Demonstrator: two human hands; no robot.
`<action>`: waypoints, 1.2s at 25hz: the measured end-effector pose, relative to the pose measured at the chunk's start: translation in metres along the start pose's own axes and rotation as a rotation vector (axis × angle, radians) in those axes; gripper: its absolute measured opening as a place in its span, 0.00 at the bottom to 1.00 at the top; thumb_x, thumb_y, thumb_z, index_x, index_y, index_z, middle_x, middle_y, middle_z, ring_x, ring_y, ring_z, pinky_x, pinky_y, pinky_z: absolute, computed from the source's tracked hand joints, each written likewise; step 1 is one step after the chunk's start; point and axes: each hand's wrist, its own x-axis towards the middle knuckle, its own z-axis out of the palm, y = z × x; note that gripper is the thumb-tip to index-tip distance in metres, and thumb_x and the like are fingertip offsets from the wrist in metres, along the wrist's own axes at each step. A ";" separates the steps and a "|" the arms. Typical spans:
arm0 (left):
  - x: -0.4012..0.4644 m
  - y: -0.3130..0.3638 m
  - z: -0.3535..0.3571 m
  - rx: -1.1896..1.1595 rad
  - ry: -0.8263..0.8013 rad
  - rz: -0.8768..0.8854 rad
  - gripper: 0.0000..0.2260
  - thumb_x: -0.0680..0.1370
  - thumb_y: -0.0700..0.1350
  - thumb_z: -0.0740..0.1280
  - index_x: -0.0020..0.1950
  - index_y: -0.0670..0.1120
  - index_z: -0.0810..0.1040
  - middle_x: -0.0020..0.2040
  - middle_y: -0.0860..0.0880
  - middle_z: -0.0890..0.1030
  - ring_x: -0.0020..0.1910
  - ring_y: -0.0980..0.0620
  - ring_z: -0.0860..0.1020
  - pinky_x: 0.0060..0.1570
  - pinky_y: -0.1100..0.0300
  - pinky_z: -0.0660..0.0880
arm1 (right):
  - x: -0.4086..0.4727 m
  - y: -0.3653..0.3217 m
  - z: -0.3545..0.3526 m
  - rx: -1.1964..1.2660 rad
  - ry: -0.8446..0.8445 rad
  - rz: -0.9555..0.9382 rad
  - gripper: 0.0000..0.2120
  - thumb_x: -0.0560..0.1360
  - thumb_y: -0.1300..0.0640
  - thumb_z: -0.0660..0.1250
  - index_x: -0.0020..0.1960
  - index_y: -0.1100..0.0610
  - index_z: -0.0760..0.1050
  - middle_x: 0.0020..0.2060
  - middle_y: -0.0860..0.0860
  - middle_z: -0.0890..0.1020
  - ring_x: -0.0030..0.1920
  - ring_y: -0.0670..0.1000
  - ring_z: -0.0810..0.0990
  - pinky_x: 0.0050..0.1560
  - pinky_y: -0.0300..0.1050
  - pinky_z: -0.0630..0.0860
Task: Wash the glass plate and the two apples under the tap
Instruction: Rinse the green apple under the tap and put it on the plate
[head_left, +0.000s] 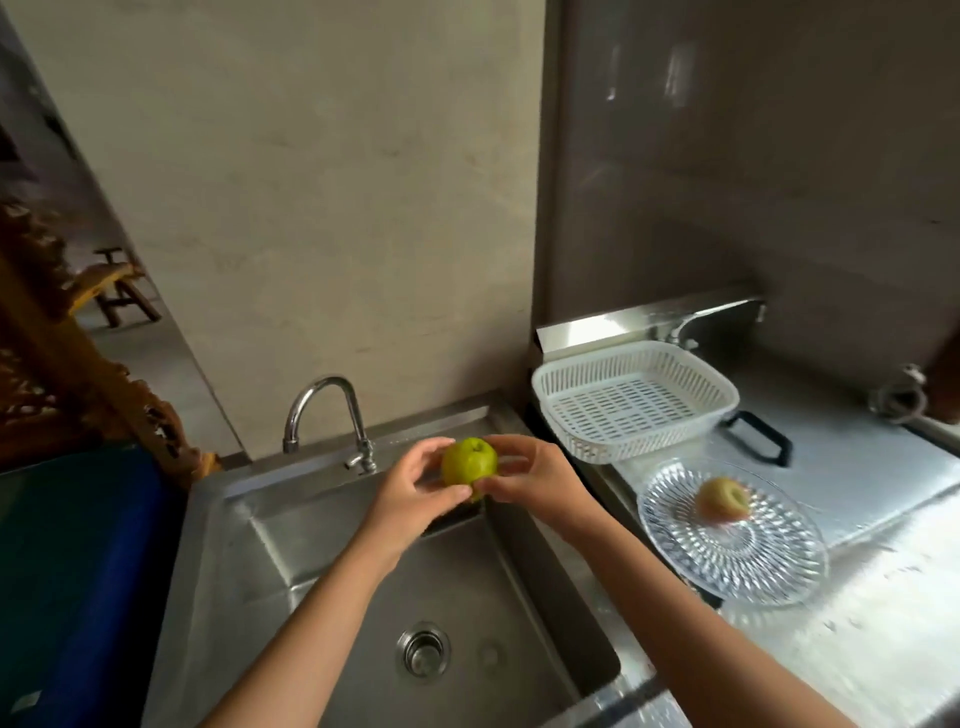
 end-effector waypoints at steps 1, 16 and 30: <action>-0.002 0.003 0.004 -0.006 -0.019 0.000 0.21 0.69 0.27 0.68 0.51 0.51 0.73 0.52 0.51 0.78 0.49 0.50 0.77 0.46 0.60 0.78 | -0.006 -0.002 -0.005 0.015 0.015 0.004 0.20 0.63 0.64 0.75 0.52 0.47 0.78 0.47 0.54 0.83 0.48 0.52 0.83 0.53 0.55 0.81; 0.038 -0.029 0.169 0.182 -0.255 -0.009 0.20 0.67 0.37 0.73 0.54 0.54 0.75 0.54 0.54 0.80 0.54 0.60 0.78 0.45 0.74 0.74 | -0.054 0.064 -0.167 -0.119 0.183 0.031 0.25 0.64 0.61 0.75 0.60 0.55 0.77 0.52 0.49 0.83 0.49 0.44 0.81 0.49 0.33 0.79; 0.057 -0.124 0.333 0.297 -0.123 -0.260 0.20 0.65 0.35 0.74 0.50 0.53 0.73 0.52 0.55 0.78 0.54 0.57 0.76 0.47 0.75 0.72 | -0.042 0.219 -0.304 -0.199 -0.083 0.132 0.29 0.62 0.57 0.78 0.62 0.54 0.74 0.51 0.43 0.79 0.52 0.42 0.78 0.52 0.40 0.80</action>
